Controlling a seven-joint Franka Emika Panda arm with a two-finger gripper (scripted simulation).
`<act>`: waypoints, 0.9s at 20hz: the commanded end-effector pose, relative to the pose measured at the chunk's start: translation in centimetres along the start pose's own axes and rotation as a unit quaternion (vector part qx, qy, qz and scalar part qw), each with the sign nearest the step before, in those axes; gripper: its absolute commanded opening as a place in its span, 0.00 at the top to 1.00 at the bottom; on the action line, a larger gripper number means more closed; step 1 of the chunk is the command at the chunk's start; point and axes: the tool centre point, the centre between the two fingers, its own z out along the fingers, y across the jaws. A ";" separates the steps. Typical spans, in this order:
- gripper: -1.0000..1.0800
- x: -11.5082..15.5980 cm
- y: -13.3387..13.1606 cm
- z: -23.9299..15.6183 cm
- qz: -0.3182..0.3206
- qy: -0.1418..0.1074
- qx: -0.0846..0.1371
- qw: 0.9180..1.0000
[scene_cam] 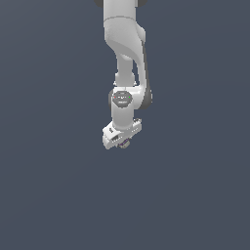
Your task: Pick up the object and move it to a goal position.
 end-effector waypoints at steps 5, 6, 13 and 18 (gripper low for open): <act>1.00 -3.4 2.6 -1.4 0.001 0.001 -0.001 1.000; 1.00 -4.1 3.1 -1.7 0.001 0.001 -0.001 1.000; 1.00 -10.4 7.8 -4.2 0.001 0.001 0.000 1.000; 1.00 -14.5 11.0 -5.9 0.000 0.001 0.000 1.000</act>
